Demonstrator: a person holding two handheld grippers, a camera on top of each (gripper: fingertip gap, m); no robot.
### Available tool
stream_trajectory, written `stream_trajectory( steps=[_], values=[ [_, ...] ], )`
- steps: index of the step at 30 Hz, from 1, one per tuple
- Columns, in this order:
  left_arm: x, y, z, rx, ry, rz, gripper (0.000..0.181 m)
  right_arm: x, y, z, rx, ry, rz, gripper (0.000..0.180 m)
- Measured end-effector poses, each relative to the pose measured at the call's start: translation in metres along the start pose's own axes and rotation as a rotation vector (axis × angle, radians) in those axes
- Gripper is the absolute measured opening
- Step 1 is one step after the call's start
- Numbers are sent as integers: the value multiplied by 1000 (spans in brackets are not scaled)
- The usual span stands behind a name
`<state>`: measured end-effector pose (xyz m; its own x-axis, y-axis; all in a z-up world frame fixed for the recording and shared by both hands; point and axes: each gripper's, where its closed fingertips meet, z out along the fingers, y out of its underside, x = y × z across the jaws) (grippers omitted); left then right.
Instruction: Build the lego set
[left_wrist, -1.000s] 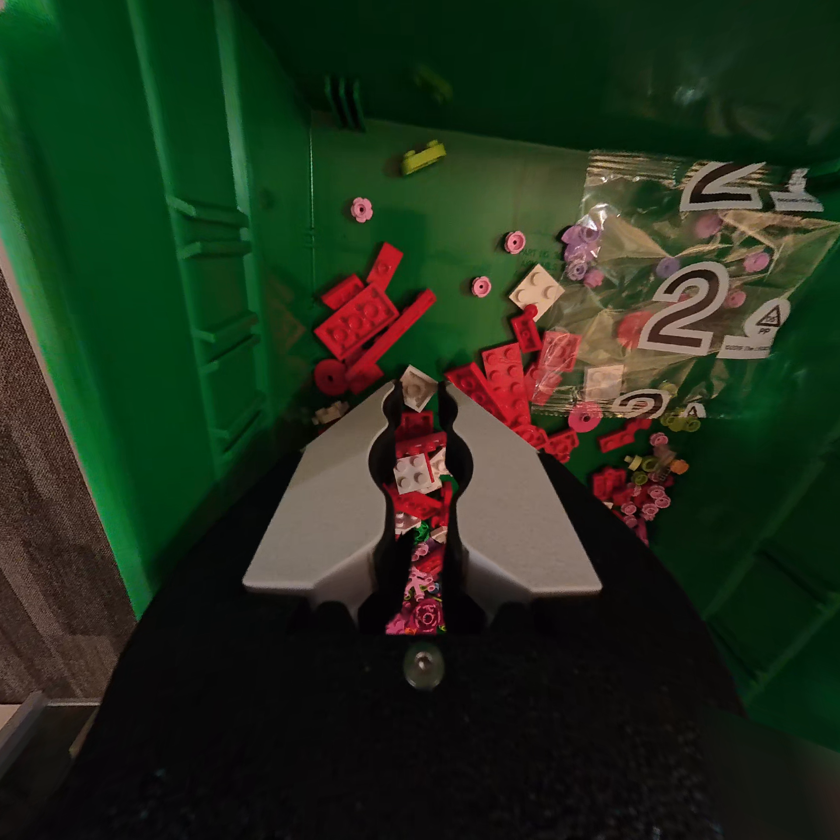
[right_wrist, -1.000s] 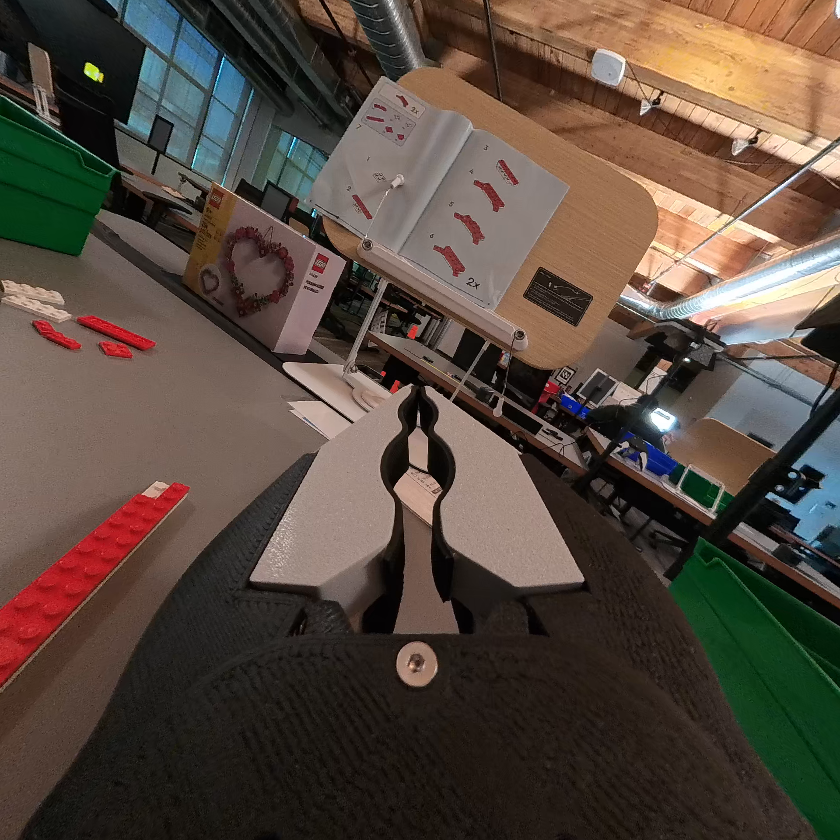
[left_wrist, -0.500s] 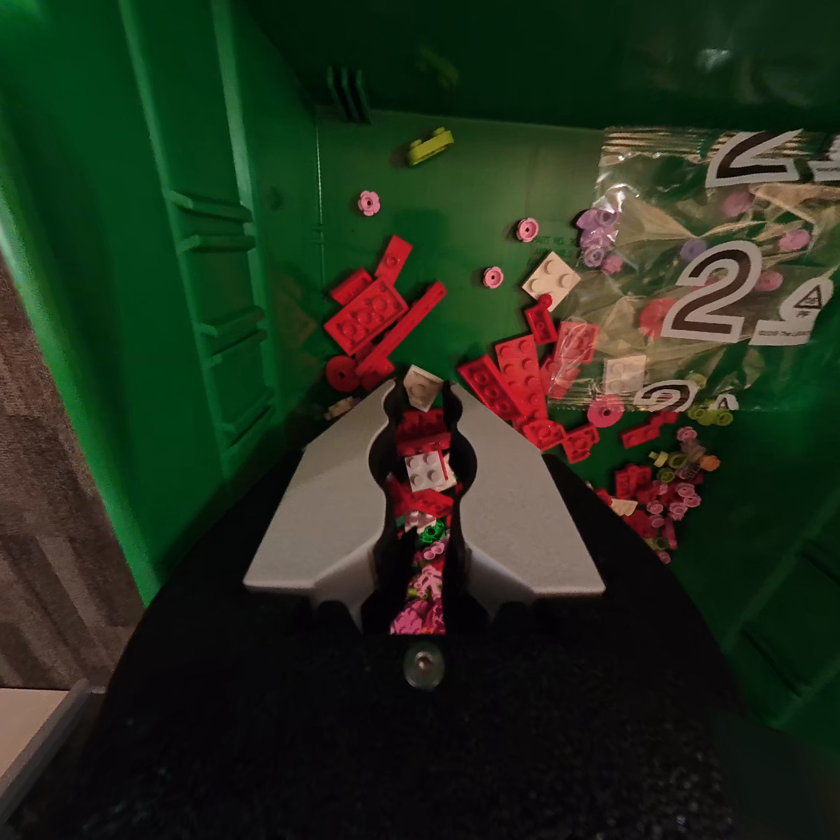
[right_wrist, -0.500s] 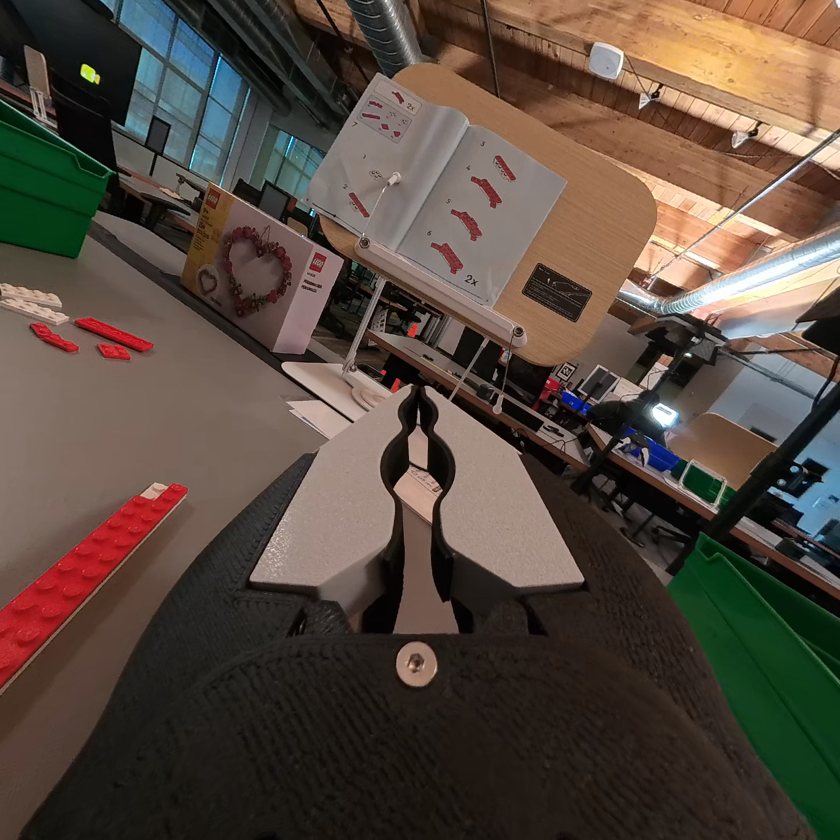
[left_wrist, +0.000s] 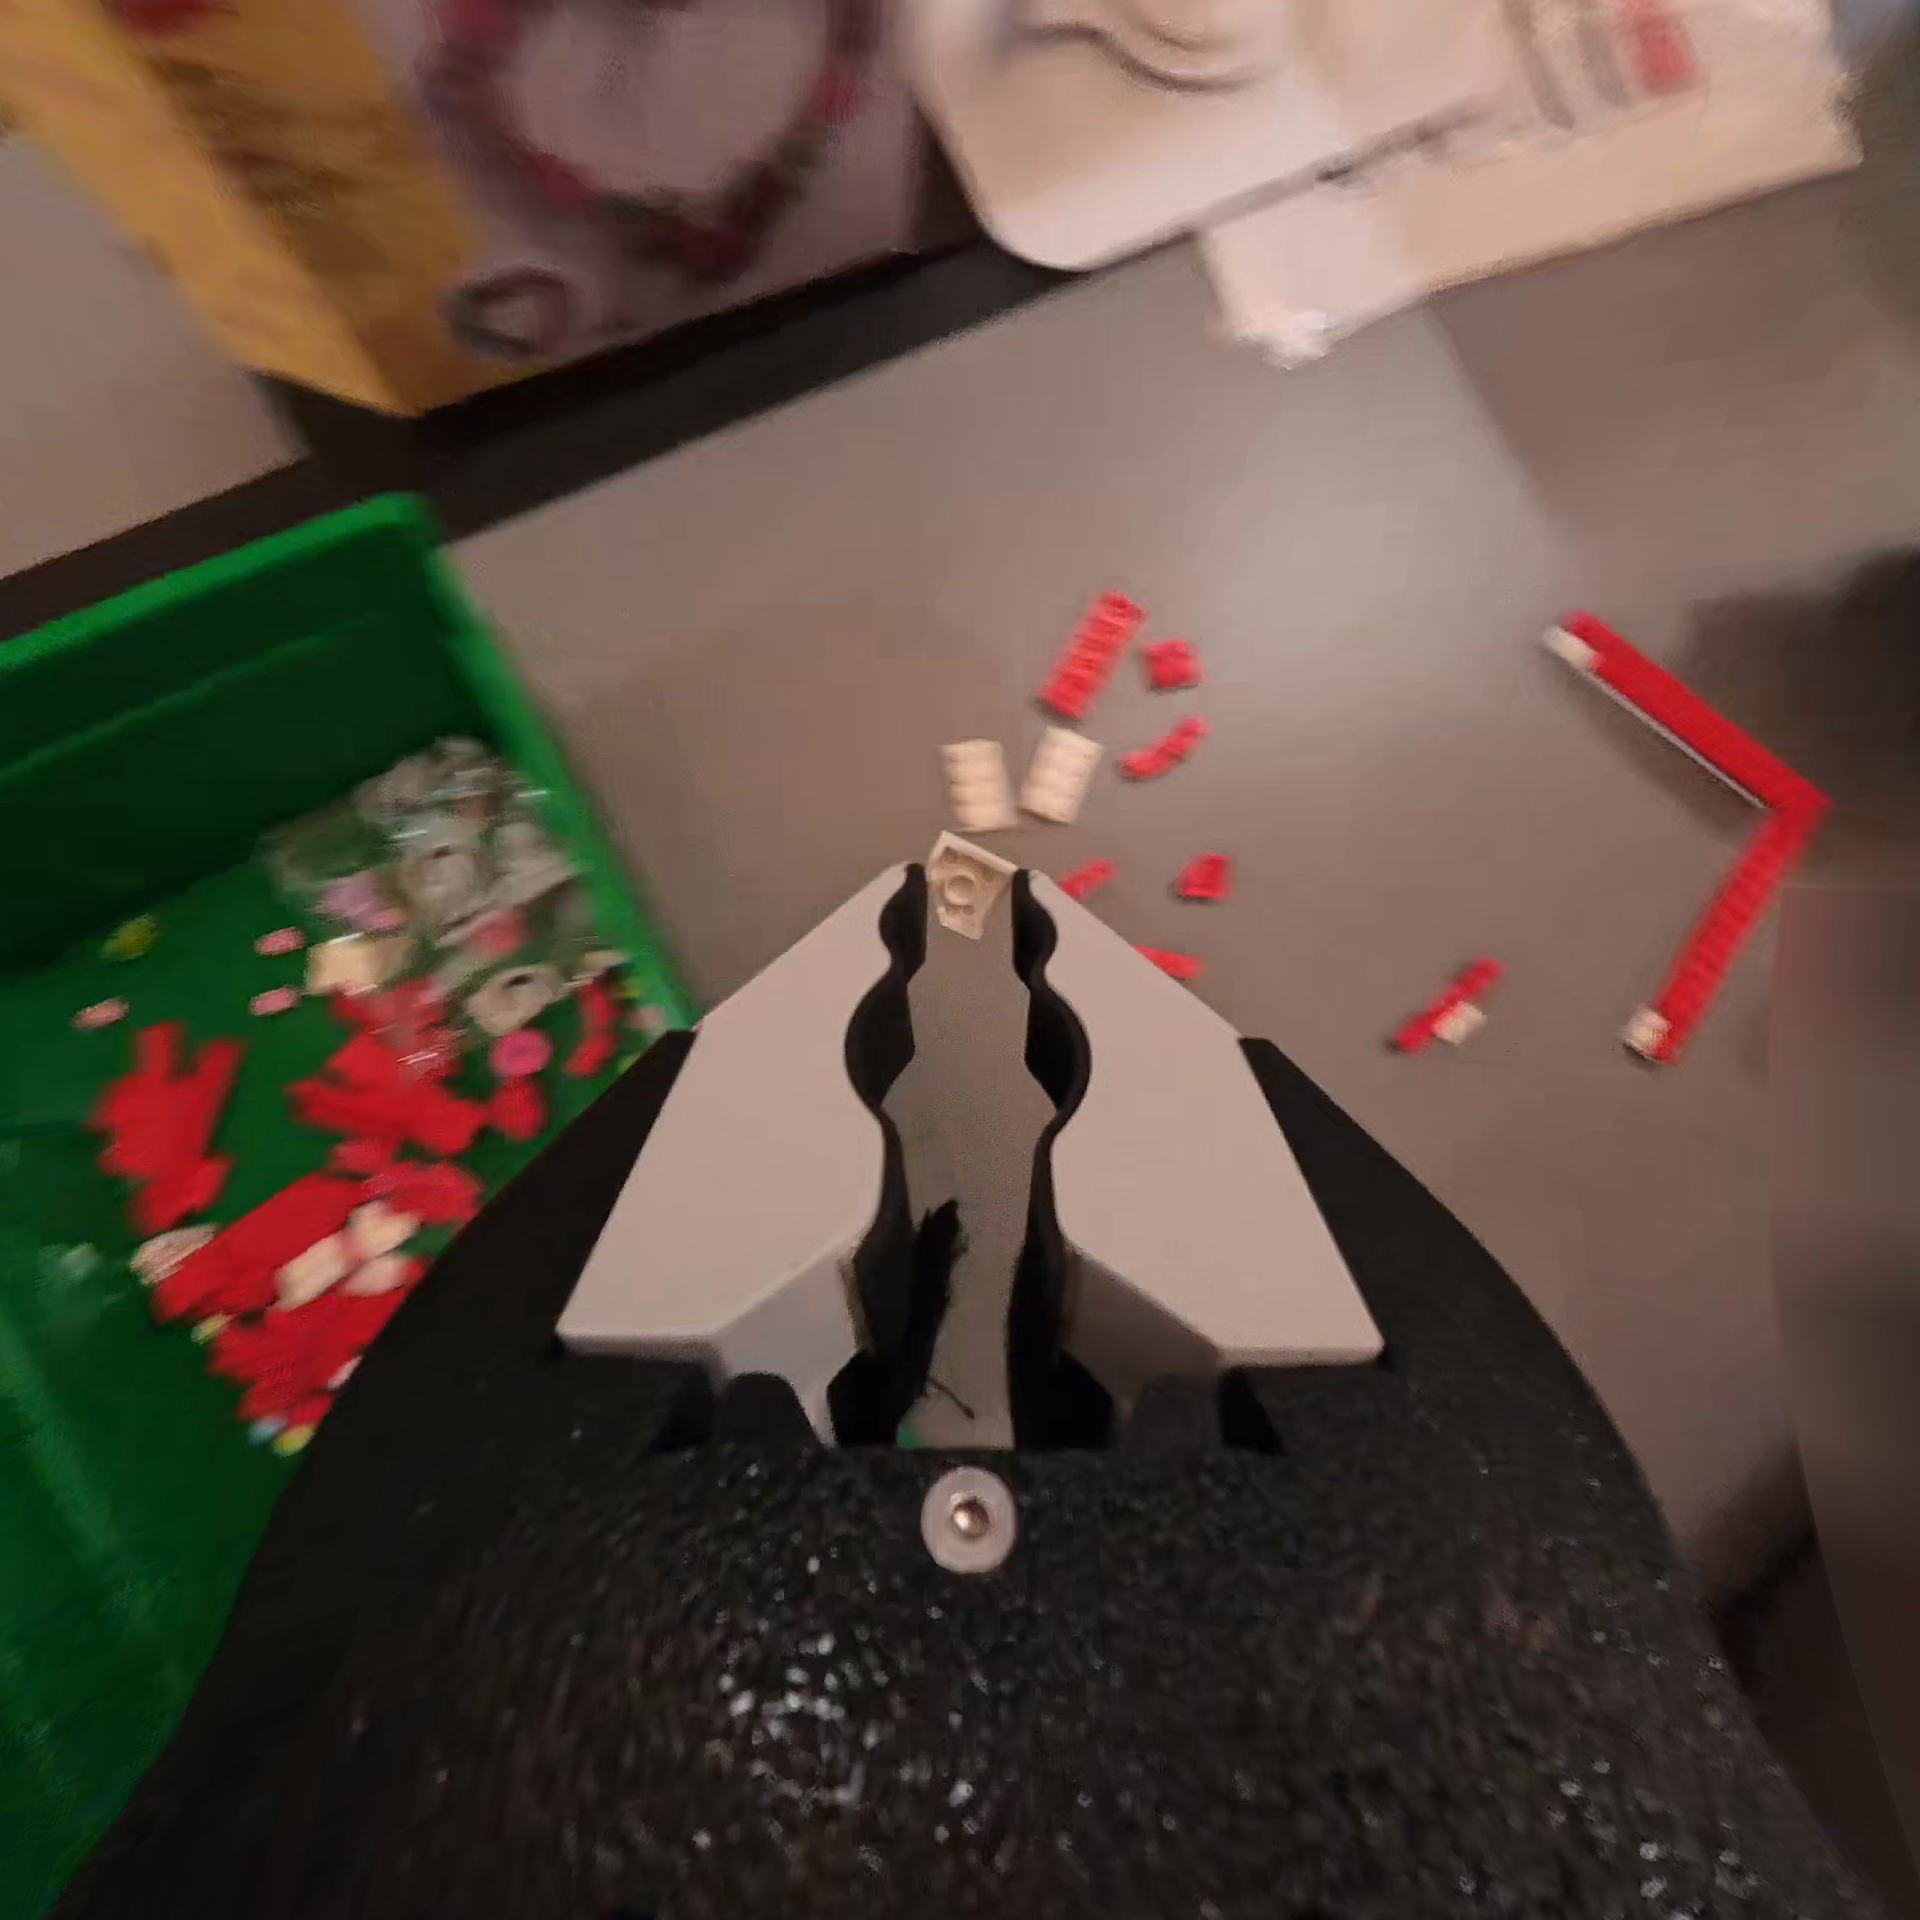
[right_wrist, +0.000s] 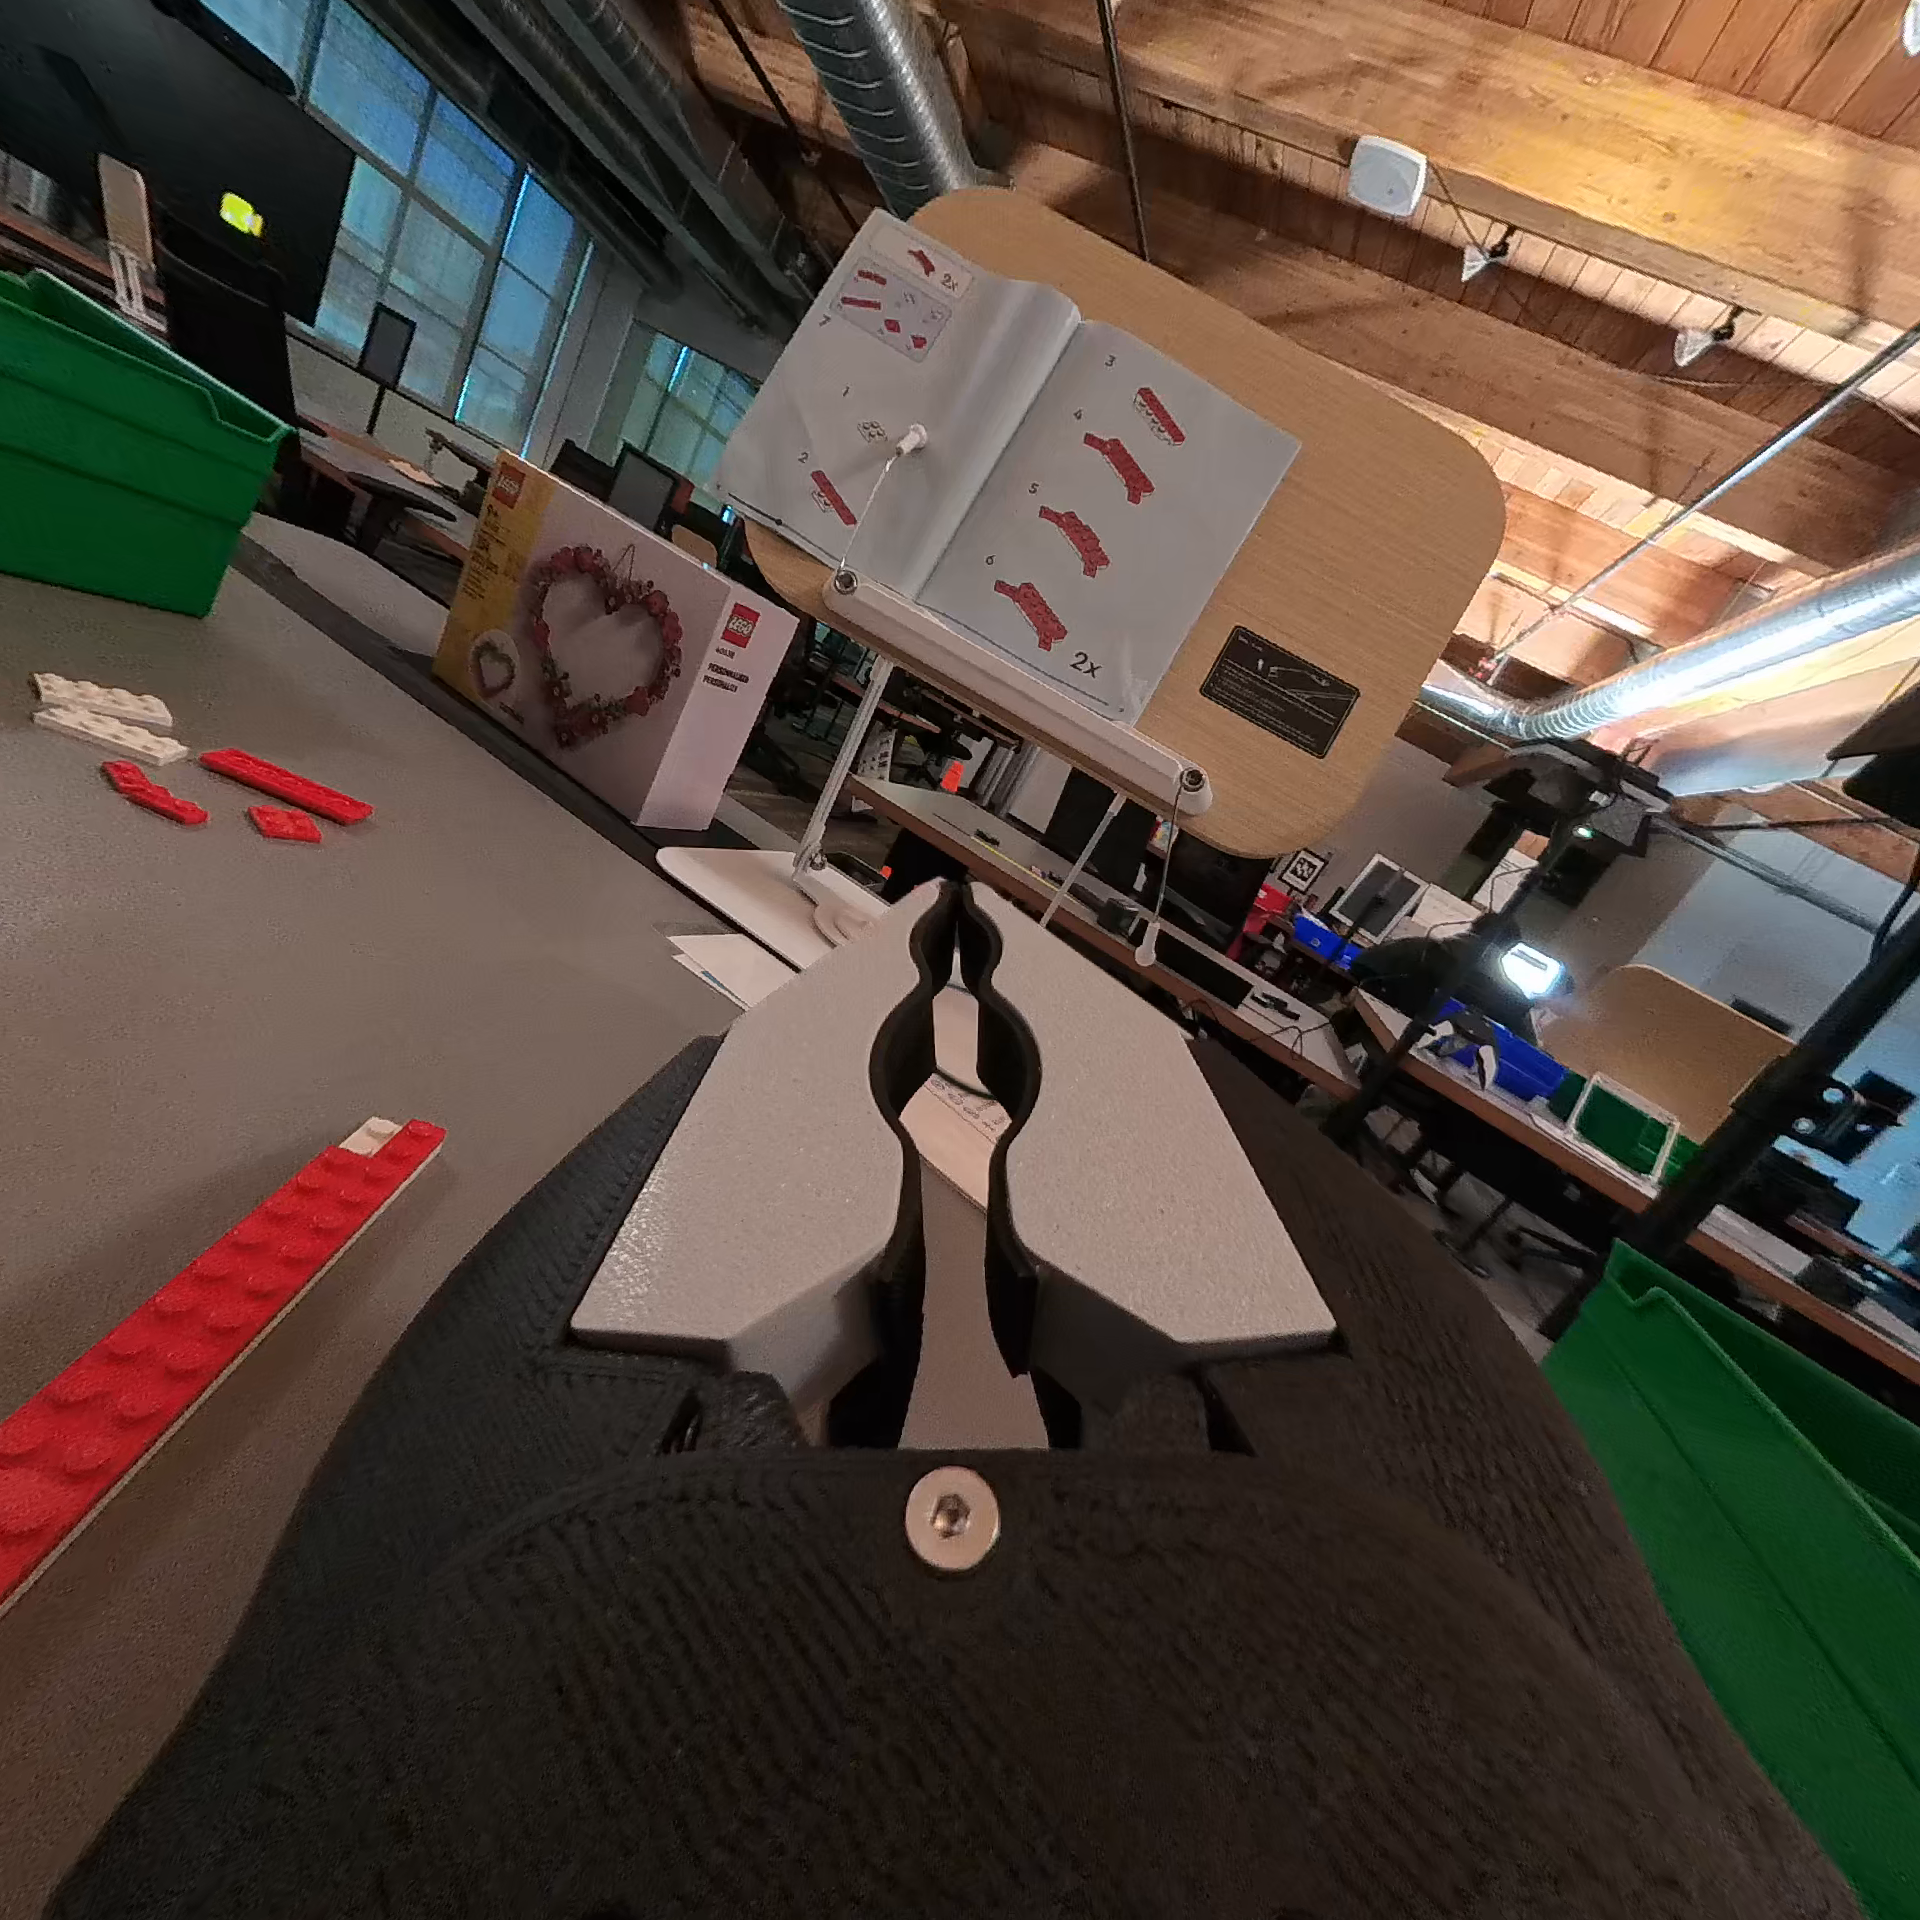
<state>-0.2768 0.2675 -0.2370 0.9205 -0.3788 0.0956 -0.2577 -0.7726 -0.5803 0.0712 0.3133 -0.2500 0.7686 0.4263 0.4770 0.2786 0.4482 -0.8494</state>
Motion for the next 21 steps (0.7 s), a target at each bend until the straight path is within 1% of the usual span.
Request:
stream_trajectory(
  steps=[1,4,6,9,14,21],
  values=[
    [25,3,6,-16,45,32,14,0,0,0,4,0,2,0],
    [82,21,35,-104,136,105,15,2,0,0,7,-3,20,0],
    [100,33,58,-169,130,139,15,3,0,0,12,-1,34,0],
    [119,46,86,-243,138,143,15,5,-1,0,19,0,53,0],
    [128,59,111,-339,82,148,15,5,-1,2,26,-7,72,0],
    [132,75,128,-446,34,151,15,6,-2,3,31,-9,89,0]
  ],
)
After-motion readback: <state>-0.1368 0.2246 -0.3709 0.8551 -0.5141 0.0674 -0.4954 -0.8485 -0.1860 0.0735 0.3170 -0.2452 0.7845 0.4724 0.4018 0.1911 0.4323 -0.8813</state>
